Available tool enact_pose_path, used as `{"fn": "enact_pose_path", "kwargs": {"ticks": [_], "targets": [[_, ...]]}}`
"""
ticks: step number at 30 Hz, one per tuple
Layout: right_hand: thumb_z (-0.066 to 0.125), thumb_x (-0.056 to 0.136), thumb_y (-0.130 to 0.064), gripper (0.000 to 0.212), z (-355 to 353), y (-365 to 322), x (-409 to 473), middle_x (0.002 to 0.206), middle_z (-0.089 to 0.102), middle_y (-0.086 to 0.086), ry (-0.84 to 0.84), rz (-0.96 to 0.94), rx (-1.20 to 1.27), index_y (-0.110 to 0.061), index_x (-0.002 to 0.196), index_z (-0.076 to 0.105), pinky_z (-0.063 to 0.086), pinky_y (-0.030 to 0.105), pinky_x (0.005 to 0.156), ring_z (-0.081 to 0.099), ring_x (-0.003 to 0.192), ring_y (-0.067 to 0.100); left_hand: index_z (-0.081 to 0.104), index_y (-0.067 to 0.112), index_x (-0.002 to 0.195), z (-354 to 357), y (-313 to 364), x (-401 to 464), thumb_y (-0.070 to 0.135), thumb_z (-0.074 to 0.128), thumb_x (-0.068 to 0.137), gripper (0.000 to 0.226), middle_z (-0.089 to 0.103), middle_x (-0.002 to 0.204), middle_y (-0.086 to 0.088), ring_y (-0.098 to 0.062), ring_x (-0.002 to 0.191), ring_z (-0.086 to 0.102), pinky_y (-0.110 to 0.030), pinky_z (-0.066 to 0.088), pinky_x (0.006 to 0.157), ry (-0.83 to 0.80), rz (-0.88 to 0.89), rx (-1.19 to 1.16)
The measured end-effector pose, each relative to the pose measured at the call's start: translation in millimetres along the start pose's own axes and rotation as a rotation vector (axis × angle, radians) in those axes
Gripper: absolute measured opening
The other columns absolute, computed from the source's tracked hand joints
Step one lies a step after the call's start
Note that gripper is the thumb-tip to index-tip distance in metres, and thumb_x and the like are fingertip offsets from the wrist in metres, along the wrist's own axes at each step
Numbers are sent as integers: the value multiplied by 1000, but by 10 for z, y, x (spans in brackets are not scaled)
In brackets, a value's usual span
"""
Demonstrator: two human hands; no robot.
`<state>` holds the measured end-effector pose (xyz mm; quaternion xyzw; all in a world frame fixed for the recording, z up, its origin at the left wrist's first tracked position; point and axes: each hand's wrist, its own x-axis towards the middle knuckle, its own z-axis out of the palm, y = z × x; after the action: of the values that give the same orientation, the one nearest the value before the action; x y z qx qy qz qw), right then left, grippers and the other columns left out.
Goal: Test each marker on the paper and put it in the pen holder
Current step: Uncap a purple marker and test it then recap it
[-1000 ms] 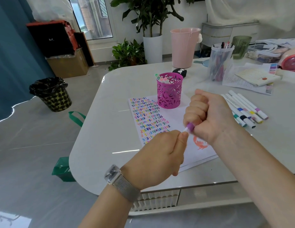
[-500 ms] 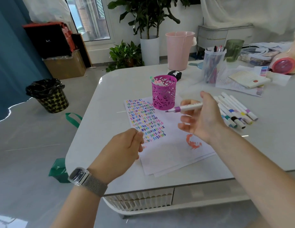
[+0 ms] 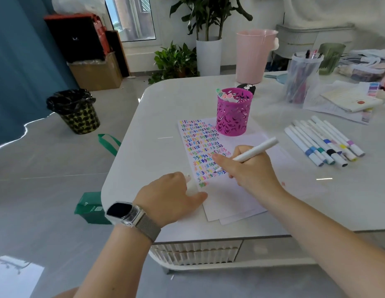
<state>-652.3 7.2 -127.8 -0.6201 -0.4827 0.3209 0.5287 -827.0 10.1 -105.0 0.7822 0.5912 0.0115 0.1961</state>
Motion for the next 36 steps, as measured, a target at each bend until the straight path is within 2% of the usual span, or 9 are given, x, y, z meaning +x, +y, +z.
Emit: {"fn": "enact_pose_path", "kwargs": {"ticks": [2,6,8,13,19,23,28,31,36], "targets": [[78,75,-29,44,44,38,-33,43,55,-5,10,-40,-102,-16,53,43,35,15,43,46,38,2,40,18,84,12,-11,0,60,53,81,44,56,101,0,-23,94,58,-31,43,76,0,20,31],[76,76,-23,40,90,102,-46,43,59,-5,2,-44,-151,-14,55,43,38,19,46,51,40,1,39,18,81,6,-13,6,59,59,78,46,52,88,2,-26,84,63,-29,43,70,-41,30,15],[76,77,-23,39,102,98,-47,44,60,-3,-17,-52,-139,-12,57,43,40,19,47,53,40,1,38,17,79,-6,2,14,57,61,78,46,52,89,0,-26,76,60,-30,44,70,-50,25,8],[76,78,-26,38,111,94,-61,48,63,0,-41,-77,-156,-8,61,46,42,19,48,55,41,1,39,16,84,-15,18,17,56,62,79,46,60,107,-4,-27,93,65,-31,47,74,-48,32,4],[76,77,-29,39,117,96,-66,51,65,3,-42,-83,-213,-8,61,48,46,24,51,59,44,5,38,17,78,-7,-3,28,56,62,78,46,59,95,-5,-27,81,63,-30,47,71,-59,37,6],[76,77,-32,39,127,94,-62,53,66,2,-41,-88,-256,-10,60,49,46,24,51,63,51,12,40,16,80,-8,-5,24,56,62,78,46,60,97,-4,-26,76,62,-32,48,72,-49,30,7],[78,76,-28,40,128,98,-61,50,64,3,-57,-79,-230,-12,58,47,42,17,46,64,48,12,41,15,80,-15,-4,26,56,62,79,45,58,96,-3,-24,72,58,-34,50,73,-63,23,7],[76,76,-20,40,120,100,-61,41,55,-6,-58,-75,-216,-14,55,43,38,14,43,62,45,10,41,16,80,-8,0,26,57,62,78,46,59,101,-4,-23,70,56,-34,50,73,-56,12,18],[74,75,-15,40,101,107,-57,39,47,-8,-74,-80,-210,-14,55,39,37,18,43,65,51,21,46,14,85,-7,-4,26,56,63,78,46,60,101,-5,-28,85,66,-36,53,76,-67,2,-4]]}}
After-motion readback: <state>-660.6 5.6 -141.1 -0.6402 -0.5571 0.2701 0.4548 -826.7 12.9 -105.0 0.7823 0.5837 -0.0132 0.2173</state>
